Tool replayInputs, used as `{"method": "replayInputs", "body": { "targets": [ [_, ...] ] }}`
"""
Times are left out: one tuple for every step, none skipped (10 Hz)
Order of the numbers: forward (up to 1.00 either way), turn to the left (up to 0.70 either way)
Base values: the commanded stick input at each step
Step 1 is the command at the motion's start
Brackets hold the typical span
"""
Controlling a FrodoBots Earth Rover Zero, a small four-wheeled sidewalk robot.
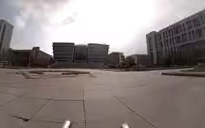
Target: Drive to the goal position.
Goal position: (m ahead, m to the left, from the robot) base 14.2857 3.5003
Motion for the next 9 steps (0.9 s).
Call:
{"method": "replayInputs", "body": {
  "targets": [
    [0.7,0.0],
    [0.7,0.0],
    [0.7,0.0],
    [0.7,0.0],
    [0.7,0.0],
    [0.7,0.0],
    [0.7,0.0],
    [0.7,0.0],
    [0.7,0.0]
  ]
}}
